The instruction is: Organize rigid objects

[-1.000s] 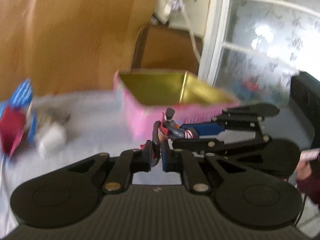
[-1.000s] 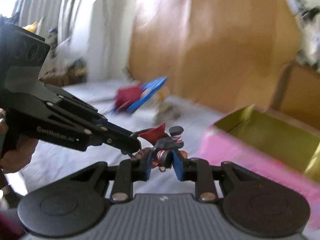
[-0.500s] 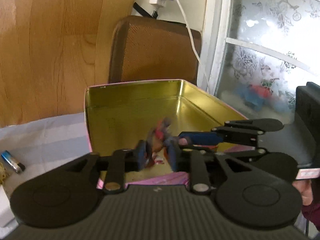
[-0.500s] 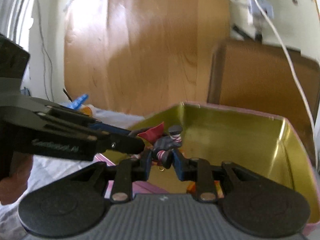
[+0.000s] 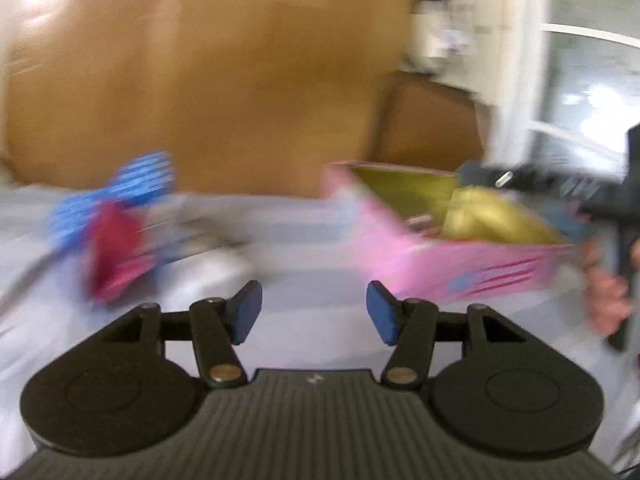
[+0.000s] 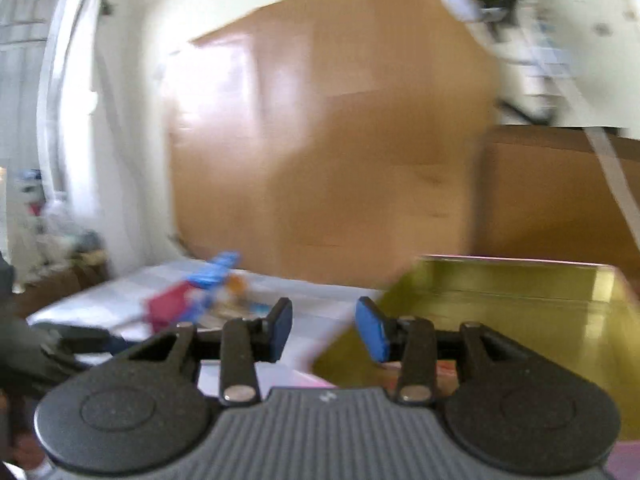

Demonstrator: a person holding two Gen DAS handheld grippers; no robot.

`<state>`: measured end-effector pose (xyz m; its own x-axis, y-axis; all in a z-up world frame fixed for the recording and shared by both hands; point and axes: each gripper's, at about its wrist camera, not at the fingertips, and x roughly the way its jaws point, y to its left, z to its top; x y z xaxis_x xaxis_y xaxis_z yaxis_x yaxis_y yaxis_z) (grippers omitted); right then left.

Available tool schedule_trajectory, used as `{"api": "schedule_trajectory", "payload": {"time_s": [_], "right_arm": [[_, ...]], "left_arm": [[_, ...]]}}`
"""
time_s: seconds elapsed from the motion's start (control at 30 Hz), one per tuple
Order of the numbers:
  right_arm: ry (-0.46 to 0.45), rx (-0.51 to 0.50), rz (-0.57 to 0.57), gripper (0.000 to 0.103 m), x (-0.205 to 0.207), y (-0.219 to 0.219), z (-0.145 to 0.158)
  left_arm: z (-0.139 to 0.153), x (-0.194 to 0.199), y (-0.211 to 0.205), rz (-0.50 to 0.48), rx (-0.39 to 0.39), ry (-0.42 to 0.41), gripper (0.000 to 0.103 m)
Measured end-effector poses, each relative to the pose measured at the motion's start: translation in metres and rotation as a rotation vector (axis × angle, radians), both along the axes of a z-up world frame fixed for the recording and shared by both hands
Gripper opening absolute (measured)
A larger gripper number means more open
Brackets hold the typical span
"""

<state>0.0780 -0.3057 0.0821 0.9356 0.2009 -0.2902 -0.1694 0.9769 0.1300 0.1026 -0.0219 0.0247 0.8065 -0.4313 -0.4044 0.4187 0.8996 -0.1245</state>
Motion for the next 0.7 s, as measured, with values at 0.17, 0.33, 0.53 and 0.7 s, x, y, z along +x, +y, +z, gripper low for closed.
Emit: {"api": "schedule_trajectory", "payload": {"time_s": [0.17, 0.33, 0.53, 0.7], "right_arm": [[0.09, 0.063, 0.143, 0.035, 0.061, 0.086, -0.001], [0.217, 0.126, 0.136, 0.033, 0.125, 0.135, -0.024], [0.301, 0.132, 0.088, 0.033, 0.158, 0.153, -0.052], [0.315, 0.123, 0.114, 0.025, 0.179, 0.162, -0.063]], "left_arm": [[-0.012, 0.009, 0.089, 0.233, -0.09, 0.062, 0.06], [0.0, 0.055, 0.128, 0.321, -0.195, 0.109, 0.059], [-0.008, 0.116, 0.135, 0.371, -0.201, 0.19, 0.051], [-0.025, 0.131, 0.129, 0.407, -0.11, 0.2, 0.042]]}}
